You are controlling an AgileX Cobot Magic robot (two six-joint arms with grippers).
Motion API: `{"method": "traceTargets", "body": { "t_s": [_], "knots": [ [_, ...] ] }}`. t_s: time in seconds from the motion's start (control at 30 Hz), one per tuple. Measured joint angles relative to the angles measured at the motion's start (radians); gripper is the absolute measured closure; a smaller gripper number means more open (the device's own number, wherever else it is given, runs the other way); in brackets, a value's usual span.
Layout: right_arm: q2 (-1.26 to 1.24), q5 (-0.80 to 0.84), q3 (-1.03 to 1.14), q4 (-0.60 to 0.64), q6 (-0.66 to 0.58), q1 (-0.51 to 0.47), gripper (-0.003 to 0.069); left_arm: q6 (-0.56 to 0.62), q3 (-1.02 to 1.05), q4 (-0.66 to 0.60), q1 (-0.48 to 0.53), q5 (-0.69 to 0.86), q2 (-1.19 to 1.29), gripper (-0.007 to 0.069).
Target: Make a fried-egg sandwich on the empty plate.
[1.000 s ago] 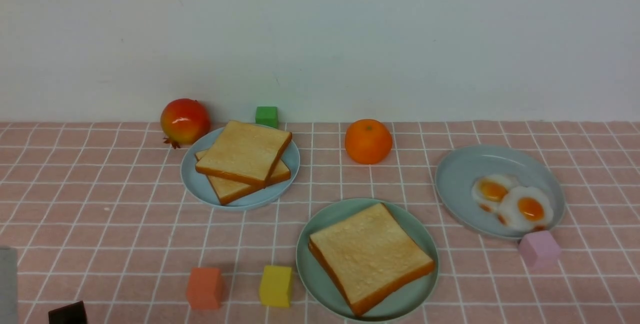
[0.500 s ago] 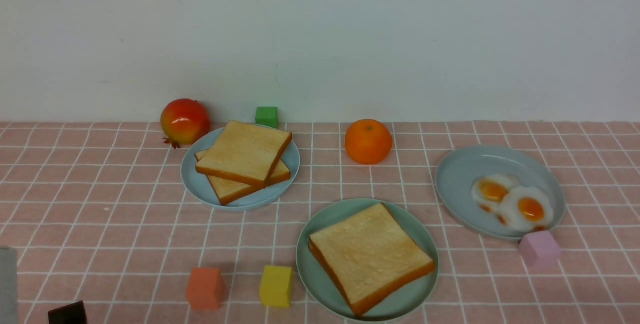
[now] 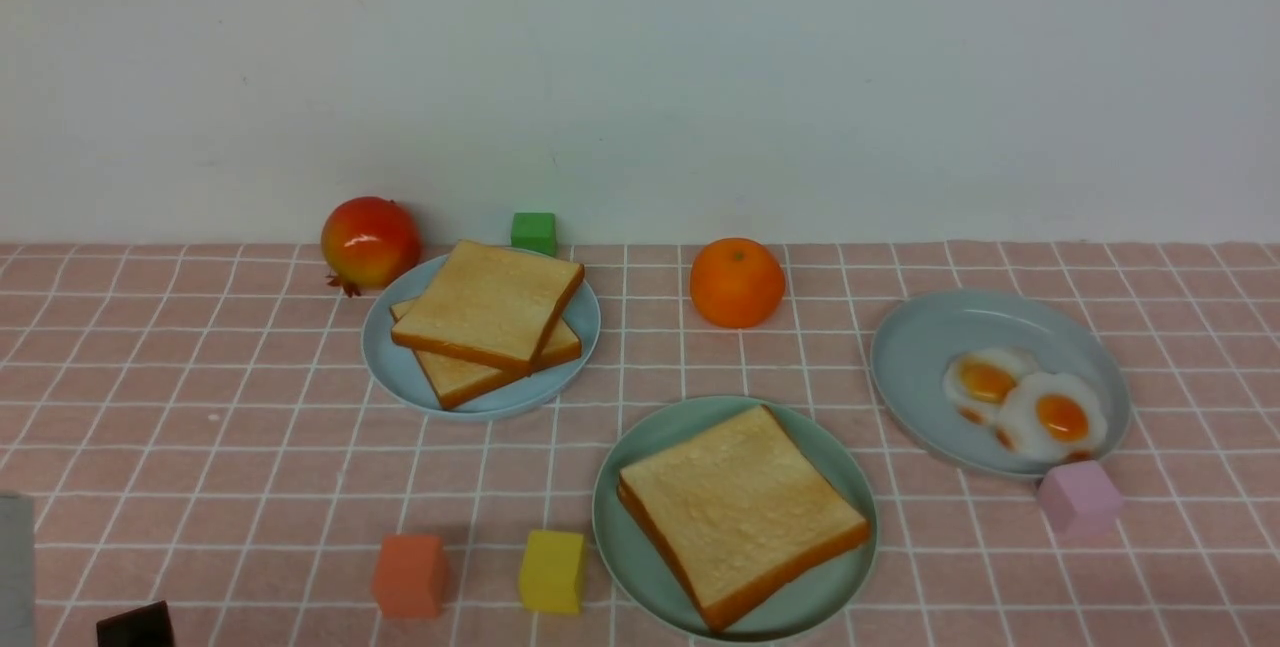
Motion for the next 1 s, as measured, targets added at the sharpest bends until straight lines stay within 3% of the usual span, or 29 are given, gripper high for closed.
{"method": "traceTargets", "body": {
  "t_s": [0.13, 0.23, 0.3, 0.4, 0.6, 0.7, 0.8, 0.87, 1.0],
  "knots": [
    [0.0, 0.0, 0.0, 0.005, 0.0, 0.0, 0.0655, 0.001, 0.0, -0.028, 0.022, 0.035, -0.004, 0.0594],
    [0.0, 0.0, 0.0, 0.0, 0.0, 0.0, 0.0655, 0.005, 0.002, -0.143, 0.112, 0.079, -0.031, 0.0612],
    [0.0, 0.0, 0.0, 0.0, 0.0, 0.0, 0.0652, 0.036, 0.029, -0.216, 0.248, 0.09, -0.098, 0.0612],
    [0.0, 0.0, 0.0, 0.0, 0.0, 0.0, 0.065, 0.097, 0.073, -0.25, 0.367, 0.072, -0.179, 0.0612],
    [0.0, 0.0, 0.0, 0.005, 0.0, 0.0, 0.0648, 0.339, 0.252, -0.436, 0.709, 0.04, -0.445, 0.0612],
    [0.0, 0.0, 0.0, 0.0, 0.0, 0.0, 0.0648, 0.405, 0.304, -0.492, 0.791, 0.056, -0.515, 0.0612],
    [0.0, 0.0, 0.0, 0.0, 0.0, 0.0, 0.0645, 0.445, 0.34, -0.555, 0.882, 0.133, -0.54, 0.0612],
    [0.0, 0.0, 0.0, 0.0, 0.0, 0.0, 0.0643, 0.448, 0.343, -0.578, 0.934, 0.284, -0.542, 0.0612],
    [0.0, 0.0, 0.0, 0.0, 0.0, 0.0, 0.064, 0.404, 0.339, -0.577, 0.955, 0.413, -0.542, 0.0612]
  ]
}}
